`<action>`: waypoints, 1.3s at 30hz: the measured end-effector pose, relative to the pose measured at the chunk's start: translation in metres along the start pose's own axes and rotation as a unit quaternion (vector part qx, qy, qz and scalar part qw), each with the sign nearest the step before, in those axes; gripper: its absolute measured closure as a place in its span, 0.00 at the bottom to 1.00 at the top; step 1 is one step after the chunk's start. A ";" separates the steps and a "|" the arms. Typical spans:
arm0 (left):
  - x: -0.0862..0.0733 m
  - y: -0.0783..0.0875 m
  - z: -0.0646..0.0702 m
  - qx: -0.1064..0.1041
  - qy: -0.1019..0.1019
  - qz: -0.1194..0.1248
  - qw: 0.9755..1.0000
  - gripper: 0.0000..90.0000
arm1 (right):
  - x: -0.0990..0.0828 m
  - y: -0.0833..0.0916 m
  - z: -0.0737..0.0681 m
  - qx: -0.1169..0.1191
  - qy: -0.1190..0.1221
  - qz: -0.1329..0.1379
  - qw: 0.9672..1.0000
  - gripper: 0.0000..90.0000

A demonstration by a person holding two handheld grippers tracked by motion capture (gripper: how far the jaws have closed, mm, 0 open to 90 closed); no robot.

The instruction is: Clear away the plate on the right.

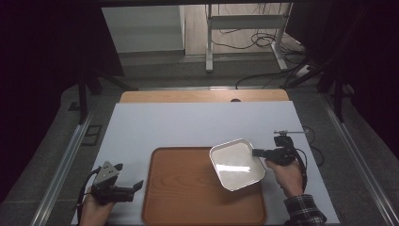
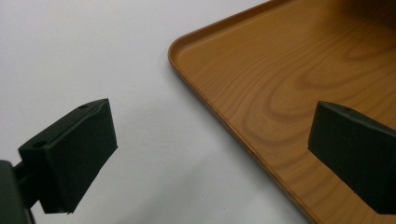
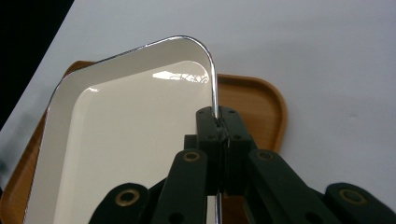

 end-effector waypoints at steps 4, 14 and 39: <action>0.000 0.000 0.000 0.000 -0.001 -0.001 1.000 0.01 | -0.002 -0.009 -0.009 0.008 0.002 -0.006 1.000 0.98; 0.001 -0.001 0.001 -0.003 -0.003 -0.001 1.000 0.01 | -0.006 -0.033 -0.028 0.014 0.012 -0.021 1.000 0.98; 0.000 -0.004 0.002 -0.008 -0.008 -0.007 1.000 0.01 | -0.031 -0.079 -0.041 -0.012 0.032 -0.063 0.997 0.98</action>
Point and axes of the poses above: each handheld gripper's, and its own axes: y roughly backward along the jaws, x roughly out of its top, z roughly to its right, the point moved 4 cm from there along -y, roughly forward along the jaws, and after that the axes turned 15 degrees about z, right-handed, at the moved point
